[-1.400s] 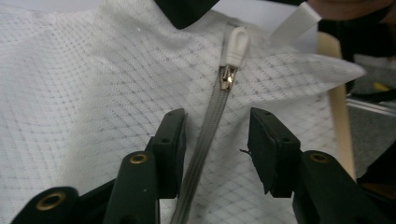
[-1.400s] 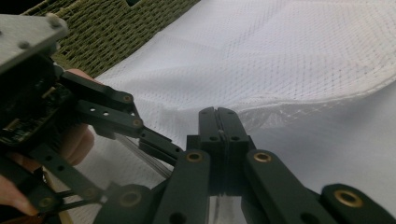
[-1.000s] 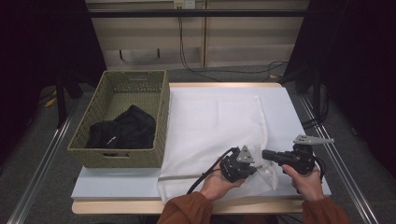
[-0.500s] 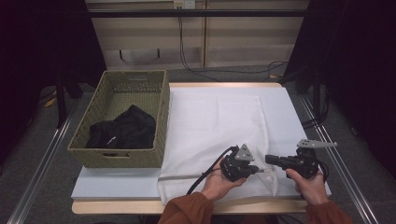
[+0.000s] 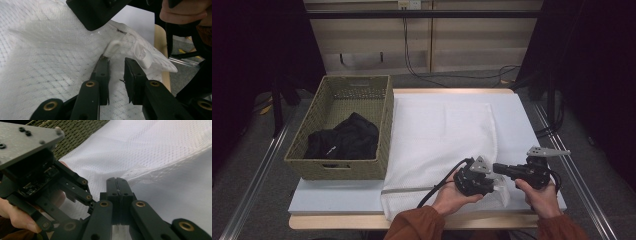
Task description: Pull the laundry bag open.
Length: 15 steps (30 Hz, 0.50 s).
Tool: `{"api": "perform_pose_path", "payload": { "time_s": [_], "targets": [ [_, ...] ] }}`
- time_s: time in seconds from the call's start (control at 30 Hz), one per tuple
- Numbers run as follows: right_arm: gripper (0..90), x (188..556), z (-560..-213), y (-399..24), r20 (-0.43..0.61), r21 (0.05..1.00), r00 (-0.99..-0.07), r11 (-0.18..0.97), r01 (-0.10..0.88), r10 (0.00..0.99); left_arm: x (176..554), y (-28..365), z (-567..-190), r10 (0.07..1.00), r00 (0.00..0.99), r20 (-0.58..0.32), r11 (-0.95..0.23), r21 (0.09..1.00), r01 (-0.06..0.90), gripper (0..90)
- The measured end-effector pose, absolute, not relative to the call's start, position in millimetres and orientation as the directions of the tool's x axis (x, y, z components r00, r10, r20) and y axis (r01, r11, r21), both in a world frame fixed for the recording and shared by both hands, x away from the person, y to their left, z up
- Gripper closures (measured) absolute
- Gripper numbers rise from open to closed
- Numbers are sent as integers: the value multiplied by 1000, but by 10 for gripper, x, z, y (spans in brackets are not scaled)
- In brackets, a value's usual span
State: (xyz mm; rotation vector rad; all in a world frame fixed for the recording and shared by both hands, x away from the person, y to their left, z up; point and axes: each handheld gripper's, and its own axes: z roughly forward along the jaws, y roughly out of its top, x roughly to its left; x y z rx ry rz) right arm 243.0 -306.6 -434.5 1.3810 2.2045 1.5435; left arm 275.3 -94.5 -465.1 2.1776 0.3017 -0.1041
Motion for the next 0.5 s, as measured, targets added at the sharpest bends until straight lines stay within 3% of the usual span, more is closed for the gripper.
{"api": "perform_pose_path", "payload": {
  "time_s": [0.3,0.5],
  "targets": [
    [900,2429,-4333,-3054,375,799,-583,68,597,721,2770,-906,-4662,183,962,-200,-579,769,270,654],
    [900,2434,-4334,-3048,372,802,-593,74,592,714,2800,-902,-4680,191,960,-203,-580,766,277,735]
  ]
}}
